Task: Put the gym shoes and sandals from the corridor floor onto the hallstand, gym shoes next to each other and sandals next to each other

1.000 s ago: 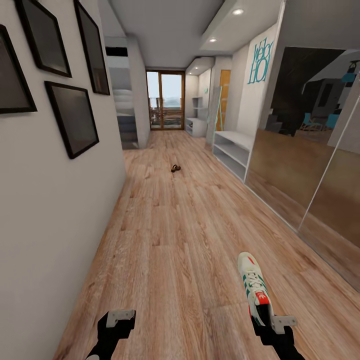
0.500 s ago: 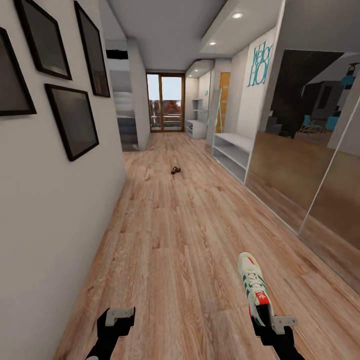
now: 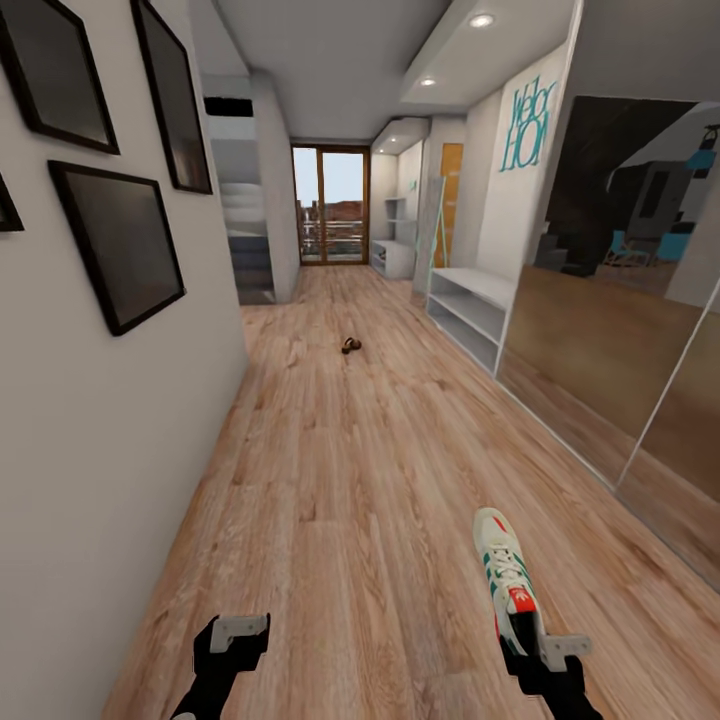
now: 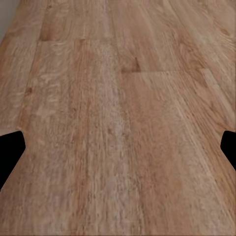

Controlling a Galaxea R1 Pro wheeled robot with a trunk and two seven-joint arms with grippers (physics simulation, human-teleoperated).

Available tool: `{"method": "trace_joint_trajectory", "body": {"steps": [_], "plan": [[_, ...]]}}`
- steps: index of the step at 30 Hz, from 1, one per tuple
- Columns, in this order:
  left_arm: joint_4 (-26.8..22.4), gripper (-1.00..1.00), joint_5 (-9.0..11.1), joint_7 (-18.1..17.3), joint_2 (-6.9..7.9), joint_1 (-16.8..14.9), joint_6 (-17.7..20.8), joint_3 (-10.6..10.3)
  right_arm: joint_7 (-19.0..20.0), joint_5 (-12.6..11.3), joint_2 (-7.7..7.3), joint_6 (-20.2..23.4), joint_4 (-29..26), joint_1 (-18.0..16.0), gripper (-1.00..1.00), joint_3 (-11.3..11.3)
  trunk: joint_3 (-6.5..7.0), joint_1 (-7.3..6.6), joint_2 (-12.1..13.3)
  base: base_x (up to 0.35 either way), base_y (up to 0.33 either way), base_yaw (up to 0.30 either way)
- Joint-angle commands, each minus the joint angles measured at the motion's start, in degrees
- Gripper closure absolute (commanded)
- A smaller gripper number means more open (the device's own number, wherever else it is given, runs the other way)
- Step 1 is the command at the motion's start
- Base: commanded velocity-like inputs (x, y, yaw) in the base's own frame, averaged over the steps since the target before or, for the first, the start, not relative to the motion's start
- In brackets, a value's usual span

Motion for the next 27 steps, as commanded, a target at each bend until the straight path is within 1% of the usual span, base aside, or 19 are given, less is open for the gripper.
{"method": "trace_joint_trajectory", "body": {"steps": [1, 8, 27], "plan": [[0.04, -1.0, 0.32, 0.4, 0.06, -0.03, -0.15, -0.24, 0.51, 0.21, 0.02, -0.18, 0.32, -0.03, 1.0, -0.45, -0.05, 0.02, -0.02, 0.339, 0.0, 0.0], [0.04, -1.0, 0.36, 0.39, 0.1, -0.03, -0.13, -0.14, 0.59, 0.24, 0.01, -0.18, 1.9, -0.02, 1.0, -0.45, -0.05, 0.02, -0.02, 0.339, 0.0, 0.0], [0.07, -1.0, 0.35, 0.31, 0.1, -0.03, -0.28, -0.15, 0.57, 0.16, 0.01, -0.26, 2.16, -0.02, 1.0, -0.46, -0.05, 0.02, -0.02, 0.339, 0.0, 0.0]]}}
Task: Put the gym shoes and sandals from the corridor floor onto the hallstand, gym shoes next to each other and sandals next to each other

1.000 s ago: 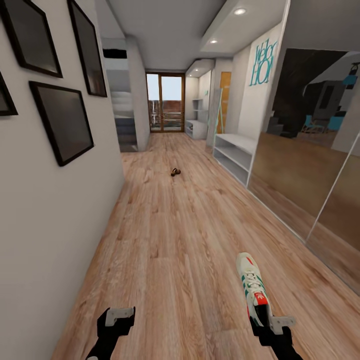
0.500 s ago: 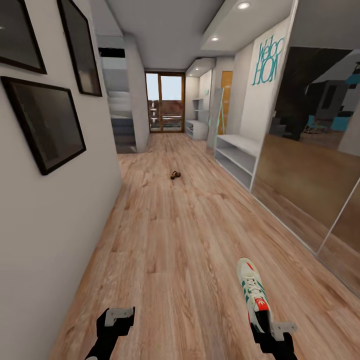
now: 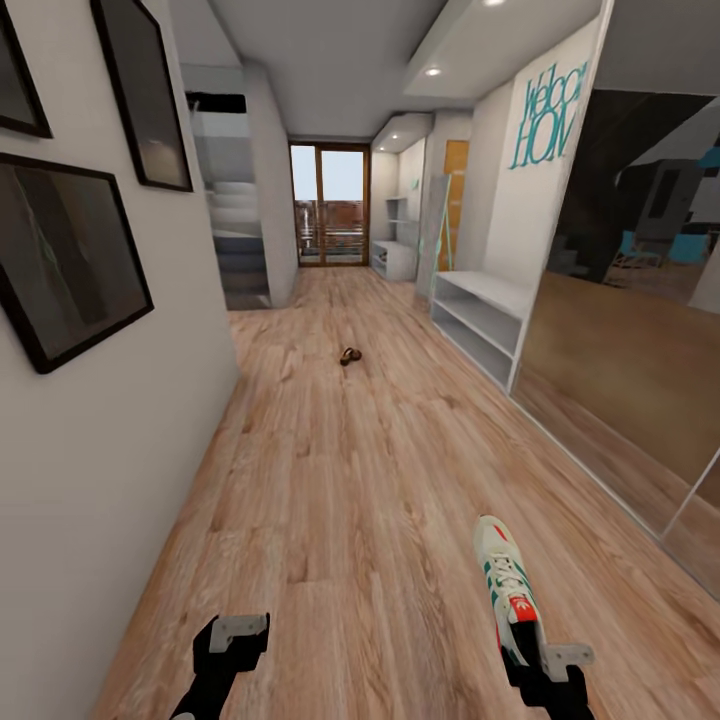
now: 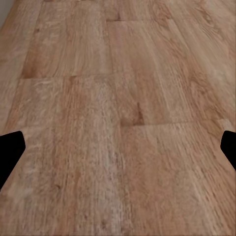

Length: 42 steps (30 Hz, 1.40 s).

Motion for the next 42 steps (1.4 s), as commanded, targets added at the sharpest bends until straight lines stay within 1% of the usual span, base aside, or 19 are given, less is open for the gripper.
{"method": "trace_joint_trajectory", "body": {"steps": [1, 11, 21, 42], "plan": [[0.03, -1.0, 0.32, 0.42, 0.04, -0.03, -0.2, -0.31, 0.5, 0.16, 0.05, -0.19, 0.03, -0.04, 1.0, -0.48, -0.05, 0.02, -0.02, 0.339, 0.0, 0.0], [0.05, -1.0, 0.35, 0.42, 0.05, -0.03, -0.2, -0.29, 0.46, 0.15, 0.06, -0.19, 0.03, -0.04, 1.0, -0.47, -0.05, 0.02, -0.02, 0.339, 0.0, 0.01], [0.1, -1.0, 0.33, 0.42, 0.04, -0.03, -0.2, -0.28, 0.39, 0.15, 0.04, -0.19, 0.0, -0.04, 1.0, -0.51, -0.05, 0.02, -0.02, 0.339, 0.0, 0.153], [0.11, -1.0, 0.31, 0.4, 0.04, -0.03, -0.24, -0.31, 0.46, 0.15, -0.08, -0.19, -0.03, -0.04, 1.0, -0.53, -0.05, 0.02, -0.02, 0.339, 0.0, 0.007]]}}
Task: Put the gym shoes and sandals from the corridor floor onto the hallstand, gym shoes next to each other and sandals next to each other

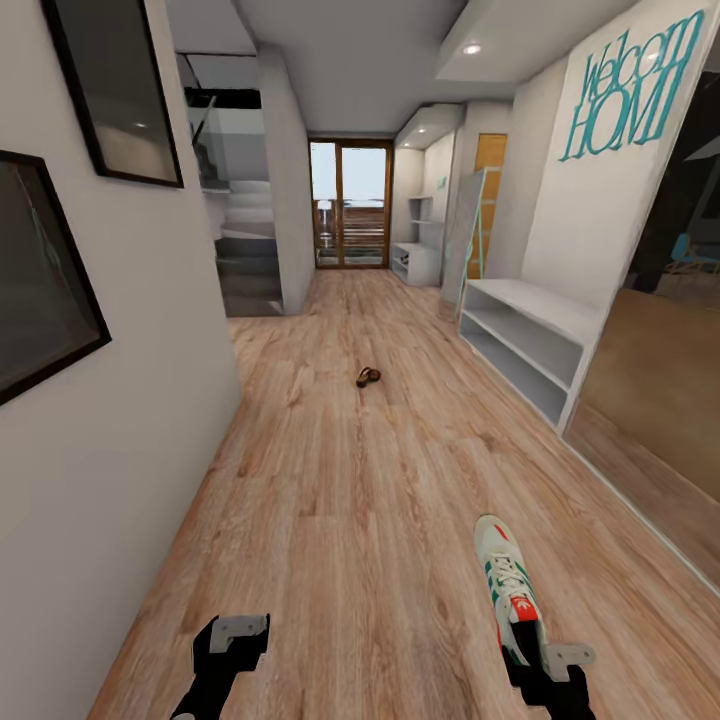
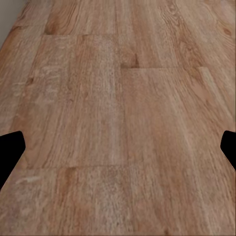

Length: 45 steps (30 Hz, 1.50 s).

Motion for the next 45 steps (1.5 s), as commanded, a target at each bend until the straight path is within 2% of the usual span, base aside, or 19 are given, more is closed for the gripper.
{"method": "trace_joint_trajectory", "body": {"steps": [1, 24, 45], "plan": [[0.04, -1.0, 0.32, 0.42, 0.04, -0.03, -0.21, -0.3, 0.51, 0.16, 0.02, -0.19, 0.02, -0.04, 1.0, -0.46, -0.05, 0.02, -0.02, 0.339, 0.0, 0.0], [0.05, -1.0, 0.29, 0.35, 0.02, -0.03, -0.24, -0.32, 0.51, 0.16, 0.02, -0.19, 0.0, -0.04, 1.0, -0.46, -1.69, 0.02, -0.02, 0.339, 0.0, 0.0], [0.05, -1.0, 0.31, 0.35, 0.02, -0.03, -0.25, -0.25, 0.51, 0.16, -0.07, -0.19, 0.09, -0.04, 1.0, -0.46, -1.82, 0.02, -0.02, 0.339, 0.0, 0.0]]}}
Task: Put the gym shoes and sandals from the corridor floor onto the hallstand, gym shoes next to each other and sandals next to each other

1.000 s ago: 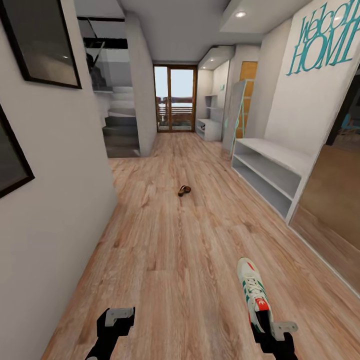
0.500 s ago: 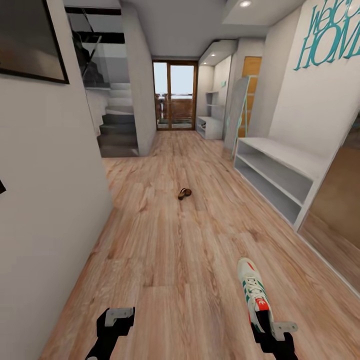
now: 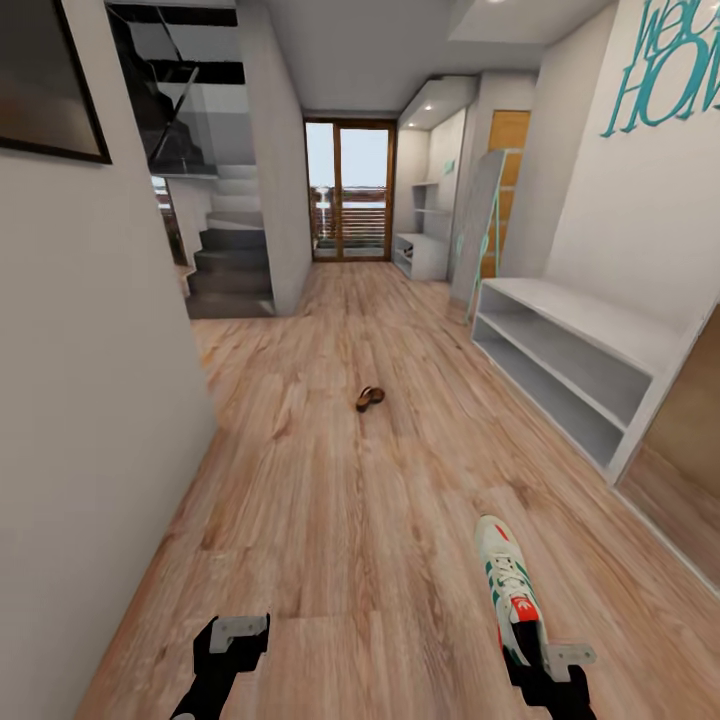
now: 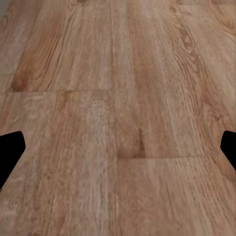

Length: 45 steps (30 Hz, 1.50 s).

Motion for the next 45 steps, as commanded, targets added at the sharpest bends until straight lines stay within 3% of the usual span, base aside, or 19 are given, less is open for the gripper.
{"method": "trace_joint_trajectory", "body": {"steps": [1, 45], "plan": [[0.03, -1.0, 0.33, 0.42, 0.06, -0.03, -0.19, -0.31, 0.51, 0.16, 0.05, -0.18, 0.03, -0.04, 1.0, -0.47, -0.05, 0.02, -0.02, 0.339, 0.0, 0.0], [0.82, -1.0, 0.39, 0.33, 0.1, -0.03, -0.27, -0.28, 0.51, 0.25, -0.22, -0.17, 0.17, -0.04, 1.0, -0.47, -0.05, 0.02, -0.02, 0.339, 0.0, 0.0]]}}
